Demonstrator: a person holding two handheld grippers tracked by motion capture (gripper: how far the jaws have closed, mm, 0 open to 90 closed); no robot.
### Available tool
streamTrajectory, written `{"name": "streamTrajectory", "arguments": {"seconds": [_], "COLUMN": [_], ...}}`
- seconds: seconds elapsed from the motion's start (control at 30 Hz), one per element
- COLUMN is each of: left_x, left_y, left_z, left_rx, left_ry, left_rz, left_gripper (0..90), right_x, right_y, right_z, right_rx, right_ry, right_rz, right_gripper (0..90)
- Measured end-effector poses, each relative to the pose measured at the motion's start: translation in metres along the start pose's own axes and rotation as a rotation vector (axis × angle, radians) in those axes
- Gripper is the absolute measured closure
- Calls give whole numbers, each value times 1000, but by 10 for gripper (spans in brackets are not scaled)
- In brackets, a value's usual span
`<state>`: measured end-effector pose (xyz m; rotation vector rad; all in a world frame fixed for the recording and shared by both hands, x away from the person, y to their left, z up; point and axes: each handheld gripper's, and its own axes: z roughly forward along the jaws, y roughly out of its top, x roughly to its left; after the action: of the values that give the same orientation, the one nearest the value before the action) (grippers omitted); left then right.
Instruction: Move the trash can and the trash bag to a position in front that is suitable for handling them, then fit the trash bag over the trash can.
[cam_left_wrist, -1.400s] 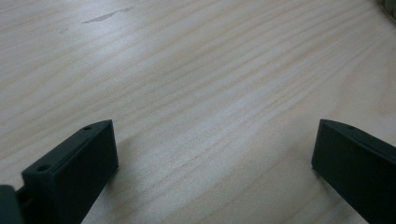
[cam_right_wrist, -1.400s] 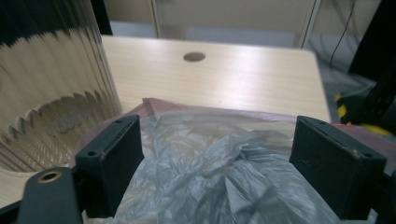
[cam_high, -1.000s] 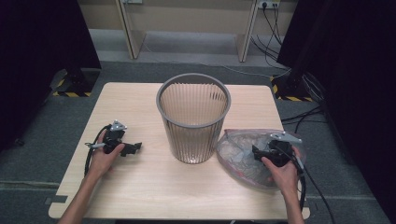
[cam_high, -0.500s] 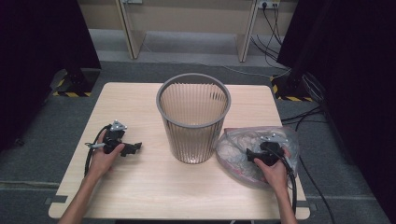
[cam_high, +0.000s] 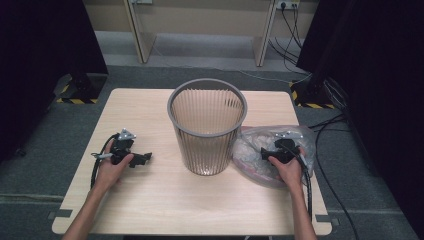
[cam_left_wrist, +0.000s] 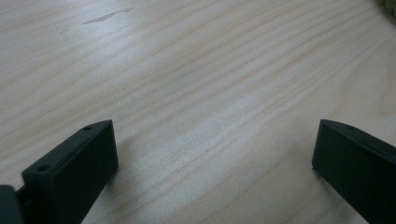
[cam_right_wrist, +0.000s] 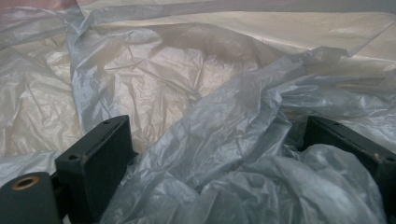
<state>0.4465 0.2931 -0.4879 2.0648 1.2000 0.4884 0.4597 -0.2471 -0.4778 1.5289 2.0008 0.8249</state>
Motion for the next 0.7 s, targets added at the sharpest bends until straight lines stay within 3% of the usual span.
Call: {"name": "streamTrajectory", "arguments": {"seconds": [0.4, 0.7], "left_x": [0, 0], "left_y": [0, 0], "left_z": [0, 0], "left_rx": [0, 0], "left_ry": [2, 2], "left_rz": [-1, 0], "left_gripper": [0, 0], "right_x": [-5, -6], "right_y": [8, 5], "right_z": [8, 2], "right_rx": [-6, -47], "right_ry": [0, 6], "right_rz": [-8, -23], "right_gripper": [131, 429]}}
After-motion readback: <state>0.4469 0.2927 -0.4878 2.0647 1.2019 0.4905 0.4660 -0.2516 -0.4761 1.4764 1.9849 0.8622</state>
